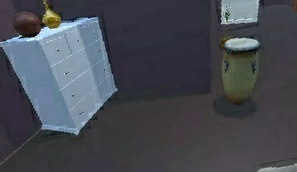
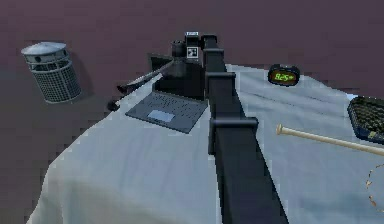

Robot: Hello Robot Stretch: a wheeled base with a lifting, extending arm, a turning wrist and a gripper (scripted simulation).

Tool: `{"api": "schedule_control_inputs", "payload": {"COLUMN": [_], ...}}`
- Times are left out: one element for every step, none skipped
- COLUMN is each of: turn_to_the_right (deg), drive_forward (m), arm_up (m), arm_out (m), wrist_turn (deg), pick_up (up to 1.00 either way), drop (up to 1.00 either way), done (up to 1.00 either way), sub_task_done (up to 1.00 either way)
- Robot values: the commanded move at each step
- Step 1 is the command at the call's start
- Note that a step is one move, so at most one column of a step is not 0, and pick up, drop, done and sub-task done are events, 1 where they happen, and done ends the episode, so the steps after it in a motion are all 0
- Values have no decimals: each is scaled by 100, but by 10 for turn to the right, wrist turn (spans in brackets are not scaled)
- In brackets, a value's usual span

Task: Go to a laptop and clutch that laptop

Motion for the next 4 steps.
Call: {"api": "schedule_control_inputs", "payload": {"turn_to_the_right": [0, 0, 0, 0], "drive_forward": [0, 0, 0, 0], "arm_up": [0, 0, 0, 0], "arm_out": [0, 0, 2, 0], "wrist_turn": [450, 450, 0, 30], "pick_up": [0, 0, 0, 0], "drop": [0, 0, 0, 0], "done": [0, 0, 0, 0], "sub_task_done": [0, 0, 0, 0]}}
